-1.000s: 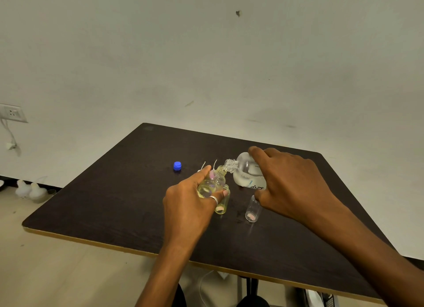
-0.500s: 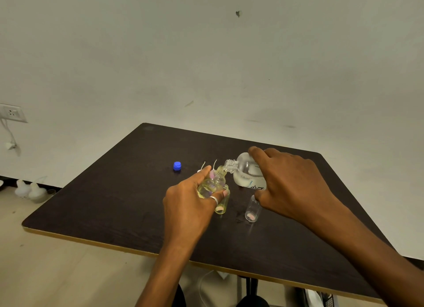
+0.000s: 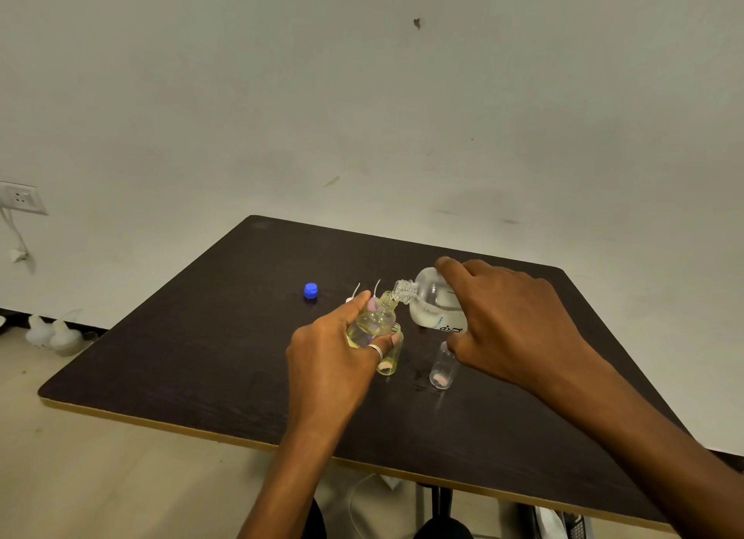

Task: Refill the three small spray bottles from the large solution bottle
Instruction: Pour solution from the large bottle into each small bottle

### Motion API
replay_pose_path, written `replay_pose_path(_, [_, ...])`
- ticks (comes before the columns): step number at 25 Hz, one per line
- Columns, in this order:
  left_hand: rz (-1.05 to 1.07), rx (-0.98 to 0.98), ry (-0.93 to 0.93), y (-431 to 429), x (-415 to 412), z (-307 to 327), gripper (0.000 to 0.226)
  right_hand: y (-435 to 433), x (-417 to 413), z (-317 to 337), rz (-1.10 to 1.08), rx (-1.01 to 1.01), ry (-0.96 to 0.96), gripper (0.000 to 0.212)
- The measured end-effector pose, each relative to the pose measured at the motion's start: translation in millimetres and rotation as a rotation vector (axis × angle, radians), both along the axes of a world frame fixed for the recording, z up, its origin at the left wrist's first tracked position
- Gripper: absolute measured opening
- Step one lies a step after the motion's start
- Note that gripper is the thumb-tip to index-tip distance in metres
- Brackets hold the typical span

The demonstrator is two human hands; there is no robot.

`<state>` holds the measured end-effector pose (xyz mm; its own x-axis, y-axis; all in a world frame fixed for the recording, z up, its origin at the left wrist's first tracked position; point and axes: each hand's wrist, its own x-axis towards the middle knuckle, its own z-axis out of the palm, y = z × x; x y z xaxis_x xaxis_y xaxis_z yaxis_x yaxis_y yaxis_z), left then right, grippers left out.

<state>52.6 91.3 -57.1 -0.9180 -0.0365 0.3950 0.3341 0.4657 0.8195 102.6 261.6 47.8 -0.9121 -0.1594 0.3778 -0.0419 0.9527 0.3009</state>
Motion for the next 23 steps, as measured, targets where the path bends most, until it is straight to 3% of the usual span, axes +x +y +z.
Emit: replay_pose_path(23, [0.005,0.0,0.012,0.5,1.5,1.9,0.068,1.1,-1.4,-0.9,-0.007,0.012,0.007,0.071])
